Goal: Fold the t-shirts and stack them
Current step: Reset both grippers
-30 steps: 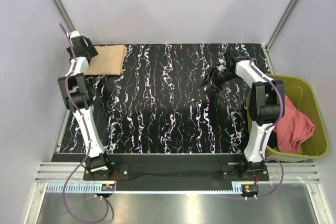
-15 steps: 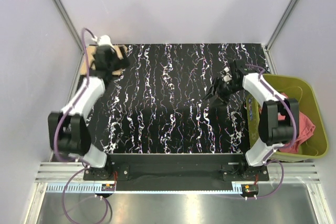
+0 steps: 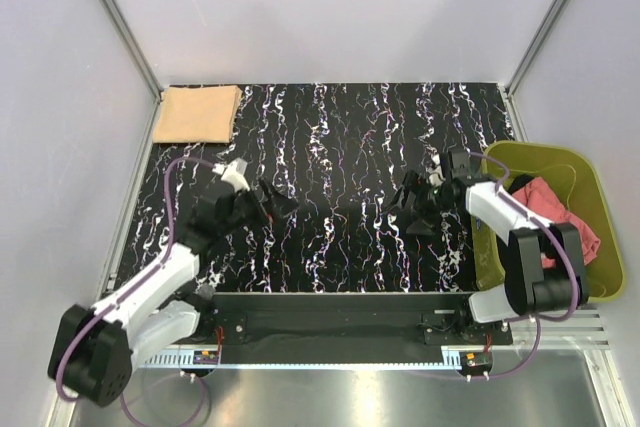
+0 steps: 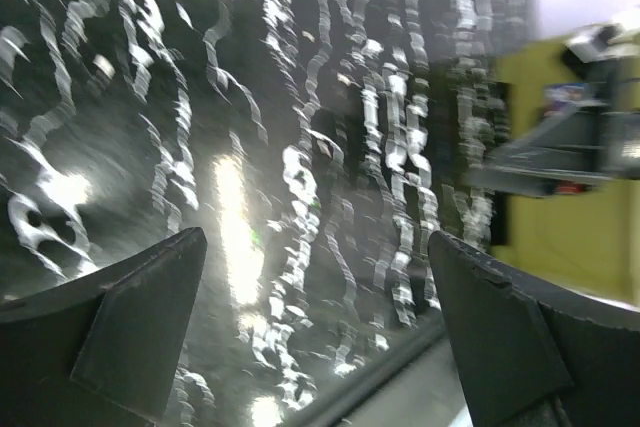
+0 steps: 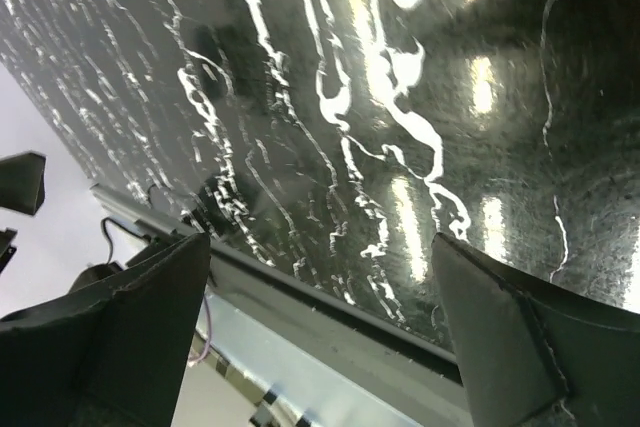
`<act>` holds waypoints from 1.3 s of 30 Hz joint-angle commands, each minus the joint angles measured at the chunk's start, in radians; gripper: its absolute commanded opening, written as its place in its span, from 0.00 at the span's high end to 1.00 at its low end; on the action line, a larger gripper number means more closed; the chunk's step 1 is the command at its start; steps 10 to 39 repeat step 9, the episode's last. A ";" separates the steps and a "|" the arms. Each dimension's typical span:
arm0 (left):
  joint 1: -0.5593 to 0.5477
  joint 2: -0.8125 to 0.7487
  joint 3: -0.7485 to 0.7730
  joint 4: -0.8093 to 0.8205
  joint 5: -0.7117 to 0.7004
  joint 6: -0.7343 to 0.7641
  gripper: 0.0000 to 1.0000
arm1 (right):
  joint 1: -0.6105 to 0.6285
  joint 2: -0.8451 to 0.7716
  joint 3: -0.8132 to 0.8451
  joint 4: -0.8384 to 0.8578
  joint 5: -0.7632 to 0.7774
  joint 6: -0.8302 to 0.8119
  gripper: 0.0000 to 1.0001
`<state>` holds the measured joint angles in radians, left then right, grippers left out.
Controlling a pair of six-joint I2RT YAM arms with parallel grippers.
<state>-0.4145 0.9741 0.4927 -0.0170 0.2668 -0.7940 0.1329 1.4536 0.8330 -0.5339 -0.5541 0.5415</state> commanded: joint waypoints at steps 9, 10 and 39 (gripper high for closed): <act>0.002 -0.219 -0.284 0.496 0.205 -0.366 0.01 | 0.022 -0.268 -0.172 0.184 -0.053 0.041 0.00; 0.002 -0.219 -0.284 0.496 0.205 -0.366 0.01 | 0.022 -0.268 -0.172 0.184 -0.053 0.041 0.00; 0.002 -0.219 -0.284 0.496 0.205 -0.366 0.01 | 0.022 -0.268 -0.172 0.184 -0.053 0.041 0.00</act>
